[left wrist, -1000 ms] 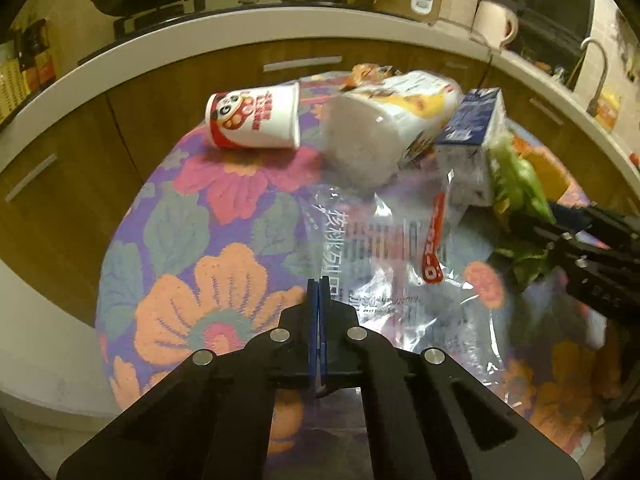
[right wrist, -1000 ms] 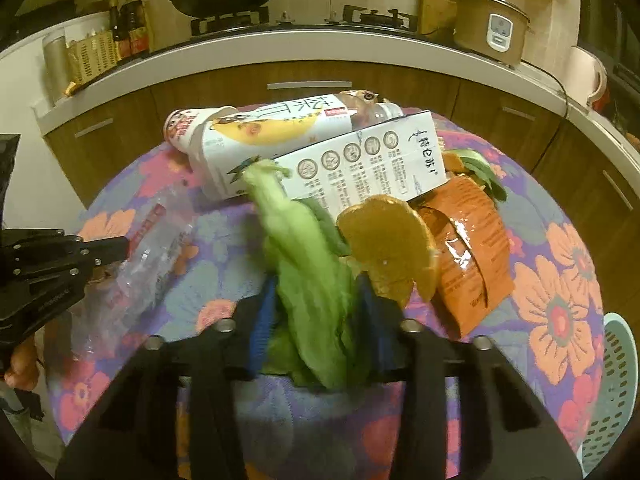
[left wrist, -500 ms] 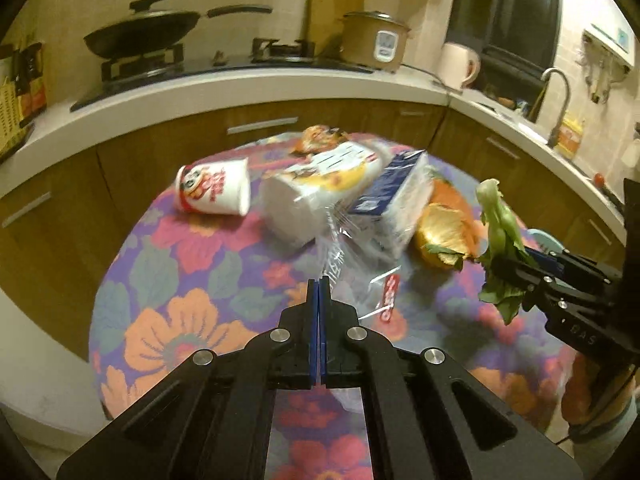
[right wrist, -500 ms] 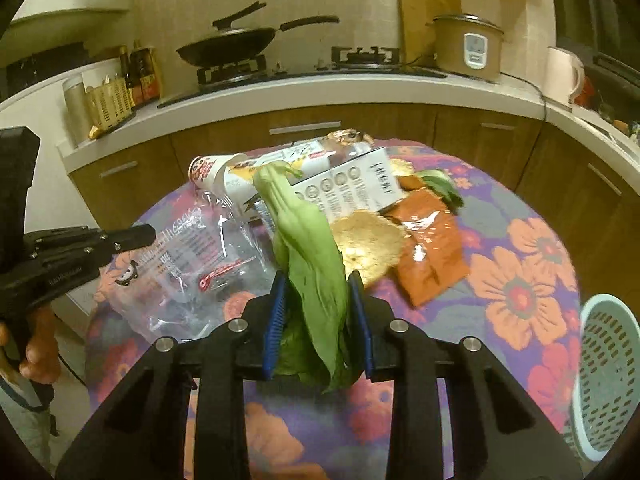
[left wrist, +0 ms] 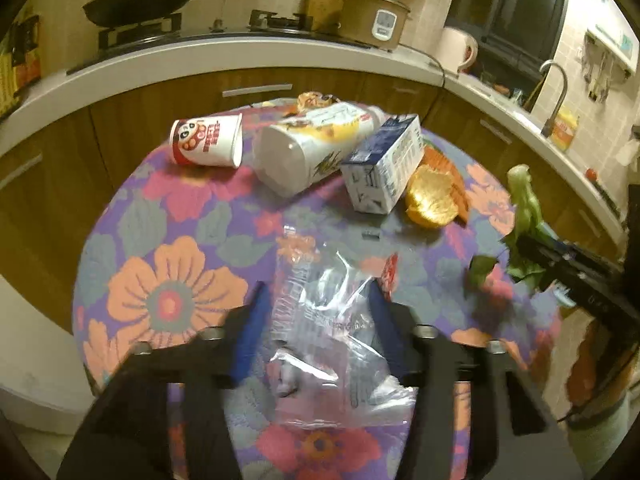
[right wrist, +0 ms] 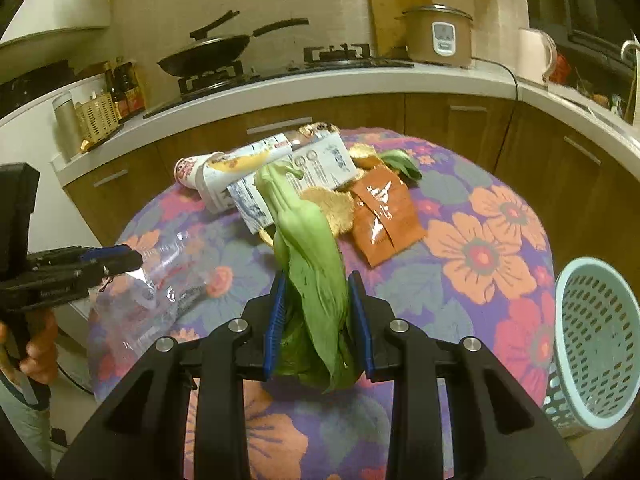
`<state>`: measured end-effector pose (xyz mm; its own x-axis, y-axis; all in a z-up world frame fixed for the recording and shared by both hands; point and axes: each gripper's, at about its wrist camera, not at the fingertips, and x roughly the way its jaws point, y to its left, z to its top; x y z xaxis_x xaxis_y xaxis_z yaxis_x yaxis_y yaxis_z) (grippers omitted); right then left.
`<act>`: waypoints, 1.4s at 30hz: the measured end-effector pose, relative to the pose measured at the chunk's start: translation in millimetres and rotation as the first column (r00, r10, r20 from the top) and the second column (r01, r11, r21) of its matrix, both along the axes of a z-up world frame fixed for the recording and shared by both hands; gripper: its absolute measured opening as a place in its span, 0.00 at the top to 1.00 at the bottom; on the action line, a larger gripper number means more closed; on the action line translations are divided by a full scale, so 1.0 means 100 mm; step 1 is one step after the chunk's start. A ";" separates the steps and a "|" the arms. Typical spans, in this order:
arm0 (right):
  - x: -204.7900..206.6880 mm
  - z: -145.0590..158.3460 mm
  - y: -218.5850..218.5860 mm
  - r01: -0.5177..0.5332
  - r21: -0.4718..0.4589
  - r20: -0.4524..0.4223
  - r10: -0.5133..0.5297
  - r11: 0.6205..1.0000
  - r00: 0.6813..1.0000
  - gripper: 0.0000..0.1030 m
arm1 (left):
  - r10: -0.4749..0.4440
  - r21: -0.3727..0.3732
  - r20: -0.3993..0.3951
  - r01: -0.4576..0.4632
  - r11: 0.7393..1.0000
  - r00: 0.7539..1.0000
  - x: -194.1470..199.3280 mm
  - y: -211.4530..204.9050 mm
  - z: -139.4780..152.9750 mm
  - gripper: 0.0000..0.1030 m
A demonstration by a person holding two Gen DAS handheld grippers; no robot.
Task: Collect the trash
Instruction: 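Carry the bok choy and plastic bag over the blue basket with both tools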
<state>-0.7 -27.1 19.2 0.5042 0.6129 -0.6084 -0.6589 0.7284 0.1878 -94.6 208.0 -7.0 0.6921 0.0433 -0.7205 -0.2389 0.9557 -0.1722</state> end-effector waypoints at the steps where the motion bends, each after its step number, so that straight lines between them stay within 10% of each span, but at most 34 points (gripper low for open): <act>1: 0.00 -0.01 -0.01 0.002 0.001 -0.003 -0.002 1.000 1.000 0.73 | -0.007 0.010 -0.015 0.008 1.000 1.000 0.01 -0.03 -0.03 0.49; 7: 0.04 -0.05 -0.04 0.006 0.010 -0.024 -0.005 1.000 1.000 0.73 | -0.037 0.077 -0.058 0.042 0.996 0.998 0.13 -0.19 -0.11 0.27; 15: 0.10 -0.17 -0.07 -0.004 0.015 -0.068 0.005 1.000 0.998 0.71 | -0.063 0.074 -0.114 0.072 0.995 0.991 0.27 -0.29 -0.28 0.26; 17: 0.11 -0.18 -0.11 0.002 0.023 -0.076 0.000 1.000 0.997 0.71 | -0.080 0.063 -0.111 0.087 0.994 0.991 0.28 -0.31 -0.29 0.36; 19: 0.12 -0.18 -0.15 0.009 0.030 -0.078 -0.006 1.000 0.997 0.70 | -0.111 0.036 -0.105 0.115 0.993 0.988 0.29 -0.34 -0.29 0.75; 22: 0.13 -0.15 -0.22 0.013 0.059 -0.081 -0.008 0.998 0.997 0.70 | -0.110 0.062 -0.090 0.116 0.991 0.990 0.29 -0.40 -0.26 0.98; 42: 0.26 0.29 -1.02 0.169 0.122 0.045 -0.175 0.978 0.984 0.73 | -0.277 0.098 0.134 0.266 0.959 0.951 0.68 -1.28 0.65 1.00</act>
